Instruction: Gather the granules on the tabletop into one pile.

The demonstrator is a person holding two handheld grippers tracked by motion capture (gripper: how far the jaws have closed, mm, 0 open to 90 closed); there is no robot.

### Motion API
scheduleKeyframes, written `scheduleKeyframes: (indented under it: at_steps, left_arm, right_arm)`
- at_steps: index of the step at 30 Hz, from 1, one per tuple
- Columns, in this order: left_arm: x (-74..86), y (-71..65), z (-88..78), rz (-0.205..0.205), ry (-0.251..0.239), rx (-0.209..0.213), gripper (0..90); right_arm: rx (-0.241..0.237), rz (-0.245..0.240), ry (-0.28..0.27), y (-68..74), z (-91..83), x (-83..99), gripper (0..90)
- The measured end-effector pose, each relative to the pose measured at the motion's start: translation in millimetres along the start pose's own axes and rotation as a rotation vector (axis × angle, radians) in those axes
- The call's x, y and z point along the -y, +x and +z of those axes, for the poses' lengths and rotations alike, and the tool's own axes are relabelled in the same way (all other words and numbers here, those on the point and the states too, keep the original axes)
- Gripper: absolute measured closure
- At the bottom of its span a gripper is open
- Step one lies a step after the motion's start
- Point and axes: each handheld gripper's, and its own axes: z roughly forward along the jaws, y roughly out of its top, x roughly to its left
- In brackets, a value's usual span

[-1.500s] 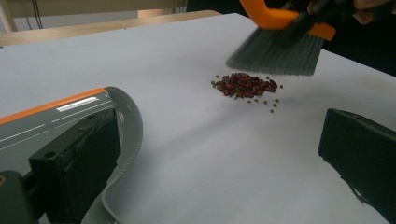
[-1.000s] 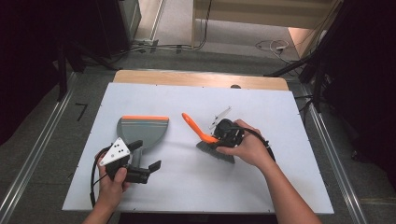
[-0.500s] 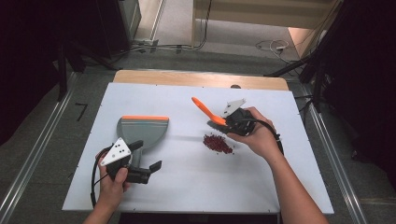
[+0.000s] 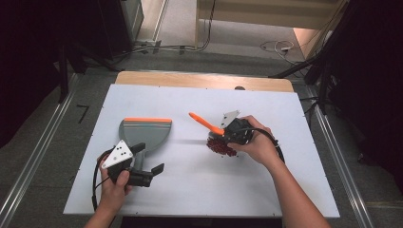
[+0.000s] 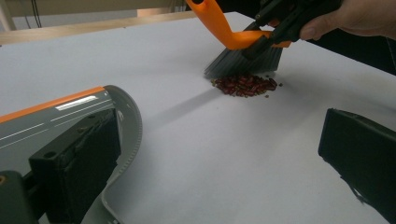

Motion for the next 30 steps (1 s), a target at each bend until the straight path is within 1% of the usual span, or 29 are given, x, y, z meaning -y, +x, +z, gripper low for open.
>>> scheduleKeyframes:
  at_steps: [1,2,3,5,6,8,10,11,12,13,14,15,16,17,18,19,21,22,24,25,26,27,28,29,30]
  left_arm:
    - [-0.2,-0.3,-0.2,0.003,0.001,0.0,0.0]
    - [-0.4,-0.7,-0.2,0.004,0.0,-0.002,0.0]
    - [-0.5,-0.9,-0.2,0.003,-0.001,-0.002,0.0]
    - [-0.5,-1.0,-0.2,0.002,-0.002,-0.002,0.0]
    - [-0.4,-0.9,-0.2,0.003,0.0,-0.002,0.0]
    - [-0.4,-1.0,0.1,0.002,0.002,-0.002,0.0]
    - [-0.3,-1.3,0.5,0.004,0.003,0.0,0.0]
    - [-0.3,-1.4,0.7,0.004,0.003,0.0,0.0]
    - [-0.3,-1.5,1.0,0.004,0.004,0.0,0.0]
    - [-0.3,-1.6,1.2,0.005,0.004,0.001,0.0]
    - [-0.4,-1.7,1.2,0.006,0.005,0.0,0.0]
    - [-0.5,-1.8,1.3,0.007,0.005,0.0,0.0]
    - [-0.5,-1.8,1.6,0.006,0.006,0.002,0.0]
    - [-0.3,-1.8,1.9,0.005,0.004,0.002,0.0]
    - [-0.2,-1.7,2.1,0.005,0.004,0.002,0.0]
    - [-0.1,-1.7,2.1,0.005,0.005,0.002,0.0]
    - [-0.2,-1.7,1.7,0.006,0.006,0.002,0.0]
    - [-0.1,-1.5,1.5,0.006,0.005,0.001,0.0]
    - [0.0,-0.9,1.1,0.003,0.005,-0.001,0.0]
    - [0.1,-0.6,1.1,0.003,0.004,-0.001,0.0]
    - [0.1,-0.5,1.0,0.003,0.003,0.0,0.0]
    - [-0.2,-0.8,0.8,0.004,0.005,0.0,0.0]
    - [-0.2,-1.0,0.9,0.005,0.004,0.0,0.0]
    - [-0.3,-1.3,0.9,0.005,0.003,0.001,0.0]
    - [-0.3,-1.5,0.8,0.004,0.004,0.001,0.0]
  right_arm:
    - [0.0,0.004,-0.008,-0.3,-2.5,0.6,68.5]
    - [0.011,0.017,-0.015,-0.1,-4.9,1.1,68.5]
    - [0.016,0.016,-0.02,-1.5,-7.5,1.9,68.4]
    - [0.048,0.067,-0.024,-2.3,-13.8,4.1,68.4]
    - [0.068,0.102,-0.021,-2.7,-16.4,5.8,68.4]
    - [0.101,0.199,0.009,-2.2,-21.0,9.1,68.4]
    - [0.143,0.326,0.033,-2.0,-23.4,14.6,68.4]
    - [0.18,0.382,0.045,-1.4,-22.8,18.2,68.4]
    - [0.202,0.411,0.05,-0.6,-21.5,20.3,68.4]
    - [0.231,0.437,0.07,-0.1,-19.8,23.1,68.4]
    - [0.246,0.472,0.082,1.4,-16.9,25.0,68.4]
    - [0.246,0.496,0.09,2.5,-13.5,26.8,68.5]
    - [0.234,0.516,0.073,3.5,-11.3,27.9,68.4]
    - [0.223,0.547,0.063,5.2,-10.9,26.9,68.5]
    - [0.227,0.543,0.072,6.9,-10.5,24.7,68.4]
    - [0.217,0.531,0.071,7.9,-10.4,22.5,68.4]
    - [0.164,0.54,0.051,9.5,-12.1,19.1,68.5]
    - [0.16,0.534,0.046,10.9,-13.8,16.1,68.5]
    - [0.192,0.499,0.044,10.5,-17.1,11.5,68.4]
    - [0.2,0.484,0.035,9.2,-18.2,10.4,68.4]
    - [0.205,0.456,0.011,6.8,-18.4,9.0,68.4]
    - [0.204,0.436,0.003,5.2,-17.9,7.8,68.4]
    - [0.215,0.378,-0.005,2.3,-14.7,6.7,68.4]
    - [0.226,0.326,-0.003,1.2,-12.1,6.5,68.4]
    - [0.24,0.264,0.0,0.8,-7.6,6.4,68.4]
